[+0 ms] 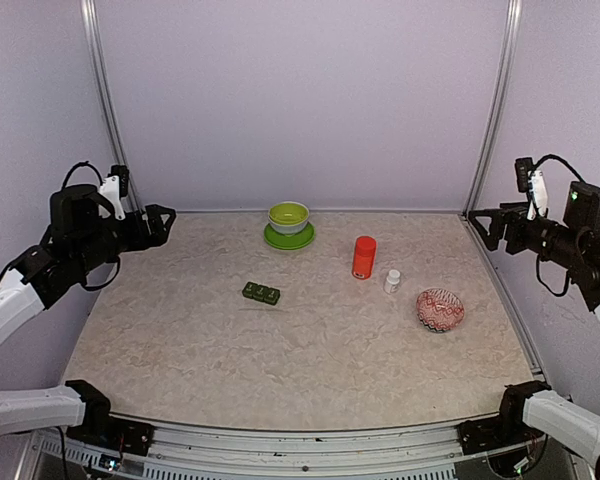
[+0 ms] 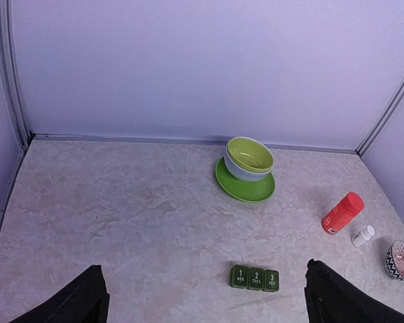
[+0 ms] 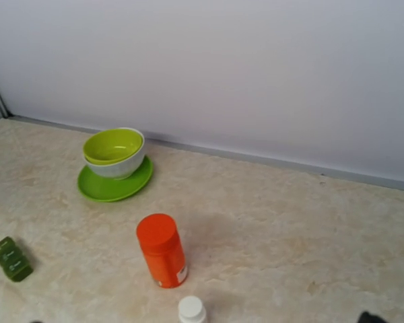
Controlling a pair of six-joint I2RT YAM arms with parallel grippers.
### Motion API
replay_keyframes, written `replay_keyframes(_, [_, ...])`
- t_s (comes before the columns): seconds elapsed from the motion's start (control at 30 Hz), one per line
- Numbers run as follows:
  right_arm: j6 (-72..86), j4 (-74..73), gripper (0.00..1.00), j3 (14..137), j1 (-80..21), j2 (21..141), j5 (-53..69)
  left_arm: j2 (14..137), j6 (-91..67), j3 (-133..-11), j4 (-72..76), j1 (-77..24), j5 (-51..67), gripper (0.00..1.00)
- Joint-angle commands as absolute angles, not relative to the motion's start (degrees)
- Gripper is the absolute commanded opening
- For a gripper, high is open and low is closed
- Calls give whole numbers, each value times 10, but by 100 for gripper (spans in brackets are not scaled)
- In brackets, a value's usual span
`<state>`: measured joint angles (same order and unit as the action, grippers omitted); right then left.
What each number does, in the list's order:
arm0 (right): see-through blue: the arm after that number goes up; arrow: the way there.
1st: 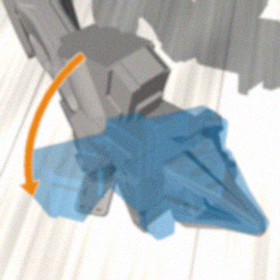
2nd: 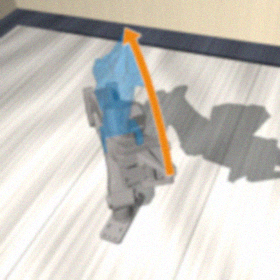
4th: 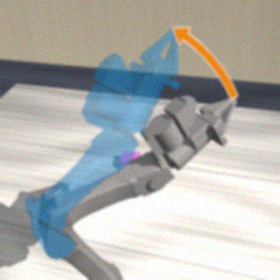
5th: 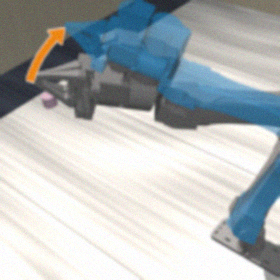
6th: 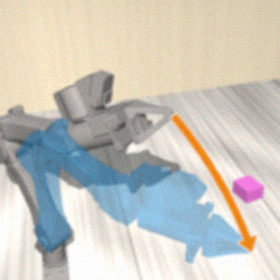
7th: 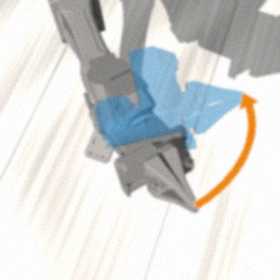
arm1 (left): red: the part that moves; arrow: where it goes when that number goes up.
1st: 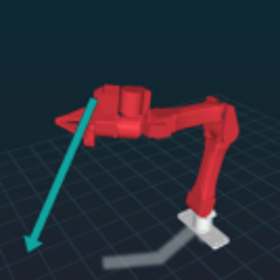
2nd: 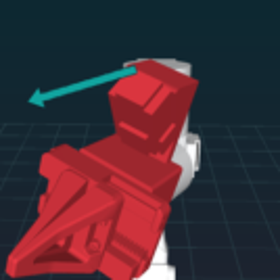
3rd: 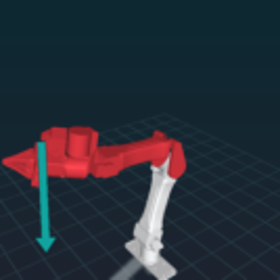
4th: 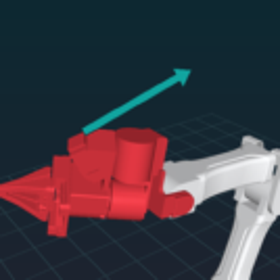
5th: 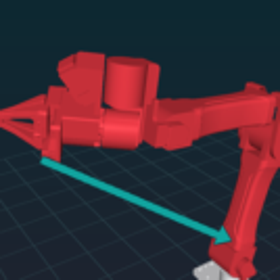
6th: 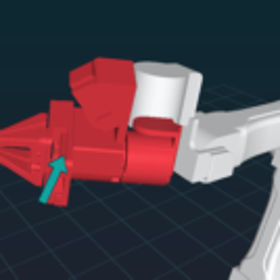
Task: Sort the pills into containers
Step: Pick up the pill container from the center of the board.
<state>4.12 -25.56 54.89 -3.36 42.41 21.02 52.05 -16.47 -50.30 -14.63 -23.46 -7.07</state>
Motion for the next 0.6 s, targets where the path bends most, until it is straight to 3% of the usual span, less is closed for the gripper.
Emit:
replay_keyframes(0.0, [46,-260,100,563,-23,412,235,523,-177,-521,-131,-240,-64,99])
replay_keyframes(0.57, [179,-236,100,516,-19,434,182,570,-208,-495,-104,-256,-64,99])
